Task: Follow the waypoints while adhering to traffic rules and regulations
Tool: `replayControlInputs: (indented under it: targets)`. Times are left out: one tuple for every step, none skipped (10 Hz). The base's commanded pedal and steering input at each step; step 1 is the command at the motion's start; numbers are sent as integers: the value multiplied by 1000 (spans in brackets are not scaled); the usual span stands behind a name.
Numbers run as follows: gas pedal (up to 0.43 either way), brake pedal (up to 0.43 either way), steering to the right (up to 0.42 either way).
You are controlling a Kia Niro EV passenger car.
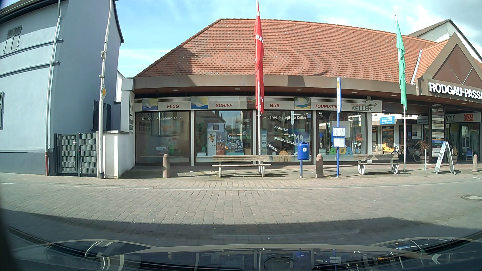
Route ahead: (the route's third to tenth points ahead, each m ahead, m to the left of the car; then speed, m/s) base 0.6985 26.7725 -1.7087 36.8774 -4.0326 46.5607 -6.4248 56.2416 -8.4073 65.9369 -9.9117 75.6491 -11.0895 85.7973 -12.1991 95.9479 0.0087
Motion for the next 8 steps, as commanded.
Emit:
replayControlInputs:
  targets:
    - [0, 85, -323]
    - [0, 55, -323]
    - [0, 0, -323]
    - [0, 0, -323]
    - [0, 0, -323]
    - [0, 0, -328]
    - [0, 0, -332]
    - [0, 0, -332]
